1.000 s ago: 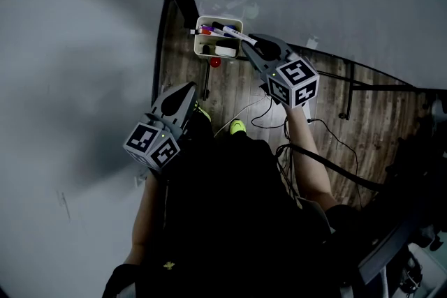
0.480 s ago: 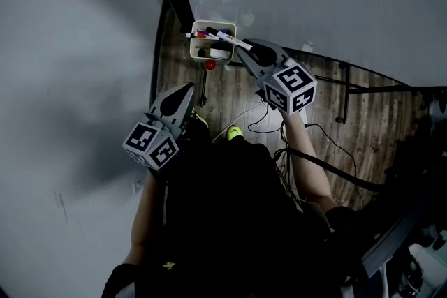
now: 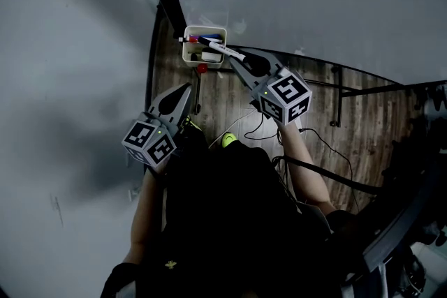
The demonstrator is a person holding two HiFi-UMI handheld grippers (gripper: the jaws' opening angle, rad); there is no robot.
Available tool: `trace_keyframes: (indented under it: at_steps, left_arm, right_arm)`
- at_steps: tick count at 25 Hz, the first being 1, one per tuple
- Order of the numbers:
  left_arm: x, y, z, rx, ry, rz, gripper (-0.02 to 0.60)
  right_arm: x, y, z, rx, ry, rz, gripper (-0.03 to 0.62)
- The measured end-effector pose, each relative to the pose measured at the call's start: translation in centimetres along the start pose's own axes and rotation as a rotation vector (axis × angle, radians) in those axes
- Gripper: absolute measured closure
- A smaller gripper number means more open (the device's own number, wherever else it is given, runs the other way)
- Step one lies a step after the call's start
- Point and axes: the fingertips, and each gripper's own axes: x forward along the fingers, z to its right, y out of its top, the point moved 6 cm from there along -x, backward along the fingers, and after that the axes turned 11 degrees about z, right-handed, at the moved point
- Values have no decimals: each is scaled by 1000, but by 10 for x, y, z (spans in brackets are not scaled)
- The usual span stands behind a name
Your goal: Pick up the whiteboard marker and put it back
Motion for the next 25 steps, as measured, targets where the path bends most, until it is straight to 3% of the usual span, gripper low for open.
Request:
trace_keyframes:
  at_steps: [13,25]
  left_arm:
    - [3,-8,6,-21,1,25,551]
    - [6,-6,16,13,-18,30,551]
  right_arm:
    - [-24,15,-18,-12,28,32,513]
    - [-36,26,-29,-35,41,55,513]
